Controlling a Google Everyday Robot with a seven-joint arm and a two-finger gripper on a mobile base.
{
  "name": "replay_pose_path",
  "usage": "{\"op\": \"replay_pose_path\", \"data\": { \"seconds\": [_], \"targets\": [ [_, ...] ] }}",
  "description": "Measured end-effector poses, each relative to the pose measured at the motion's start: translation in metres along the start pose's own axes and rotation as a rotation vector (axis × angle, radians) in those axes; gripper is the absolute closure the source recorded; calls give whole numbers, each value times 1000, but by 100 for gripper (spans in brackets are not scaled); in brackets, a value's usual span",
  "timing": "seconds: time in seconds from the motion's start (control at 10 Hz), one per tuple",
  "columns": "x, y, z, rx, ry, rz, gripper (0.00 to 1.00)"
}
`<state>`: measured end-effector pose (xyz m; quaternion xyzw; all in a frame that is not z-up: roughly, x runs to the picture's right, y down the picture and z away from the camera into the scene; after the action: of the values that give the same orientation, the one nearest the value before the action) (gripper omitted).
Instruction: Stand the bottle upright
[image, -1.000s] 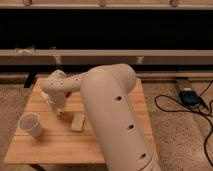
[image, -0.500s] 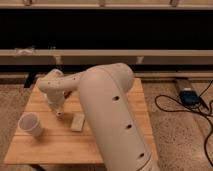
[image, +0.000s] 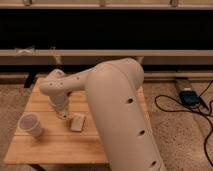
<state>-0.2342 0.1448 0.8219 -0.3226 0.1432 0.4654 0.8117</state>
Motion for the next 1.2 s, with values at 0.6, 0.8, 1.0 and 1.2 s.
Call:
{"op": "replay_pose_path", "data": {
  "seconds": [0.6,0.8,1.0,1.2],
  "targets": [
    [71,-54,-18,61,102,-11,100],
    [85,-60,-22,93,128,-2,100],
    [98,-68,-22,142,150,65,100],
    [108,-78,-23,207,181,182,100]
  ]
}}
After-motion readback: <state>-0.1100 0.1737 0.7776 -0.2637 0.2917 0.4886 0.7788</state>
